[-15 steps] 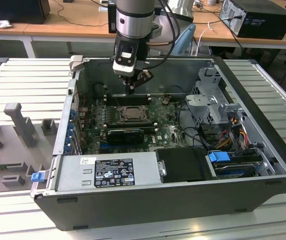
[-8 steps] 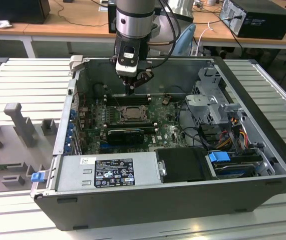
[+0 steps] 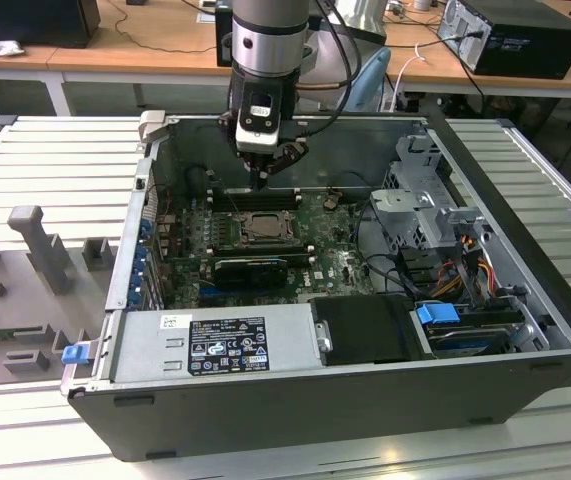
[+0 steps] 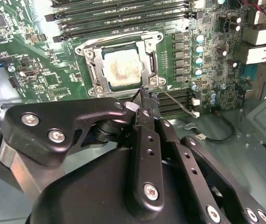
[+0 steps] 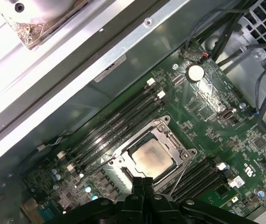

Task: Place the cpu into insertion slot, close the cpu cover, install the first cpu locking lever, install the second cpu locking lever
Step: 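Install the first cpu locking lever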

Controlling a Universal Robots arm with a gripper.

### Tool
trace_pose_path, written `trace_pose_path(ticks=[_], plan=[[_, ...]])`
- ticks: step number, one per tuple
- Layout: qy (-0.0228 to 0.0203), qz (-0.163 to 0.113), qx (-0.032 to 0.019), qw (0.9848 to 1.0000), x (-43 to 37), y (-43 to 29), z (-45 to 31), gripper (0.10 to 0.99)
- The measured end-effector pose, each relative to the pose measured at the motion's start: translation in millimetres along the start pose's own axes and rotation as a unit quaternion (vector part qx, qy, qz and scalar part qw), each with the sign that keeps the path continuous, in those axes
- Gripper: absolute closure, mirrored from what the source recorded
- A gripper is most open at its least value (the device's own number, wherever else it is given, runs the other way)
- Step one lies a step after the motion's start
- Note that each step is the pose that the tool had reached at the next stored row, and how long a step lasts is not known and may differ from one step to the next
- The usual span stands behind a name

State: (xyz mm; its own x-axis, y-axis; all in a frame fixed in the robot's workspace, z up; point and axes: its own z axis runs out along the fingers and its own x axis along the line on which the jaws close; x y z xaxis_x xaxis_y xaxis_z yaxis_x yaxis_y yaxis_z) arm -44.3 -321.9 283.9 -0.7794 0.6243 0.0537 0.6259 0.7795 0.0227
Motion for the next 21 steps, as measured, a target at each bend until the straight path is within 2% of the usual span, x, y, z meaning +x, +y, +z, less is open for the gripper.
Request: trace_pose_path(ticks=[10,15,19,21], plan=[[0.0009,-0.038,0.0021,0.9993,0.0,0.0,0.0,0.980],[0.0015,-0.065,0.0035,0.9979,0.0,0.0,0.0,0.980],[0.0023,-0.103,0.0056,0.9947,0.0,0.0,0.0,0.980],[0.0030,-0.132,0.0072,0.9912,0.0,0.0,0.0,0.980]])
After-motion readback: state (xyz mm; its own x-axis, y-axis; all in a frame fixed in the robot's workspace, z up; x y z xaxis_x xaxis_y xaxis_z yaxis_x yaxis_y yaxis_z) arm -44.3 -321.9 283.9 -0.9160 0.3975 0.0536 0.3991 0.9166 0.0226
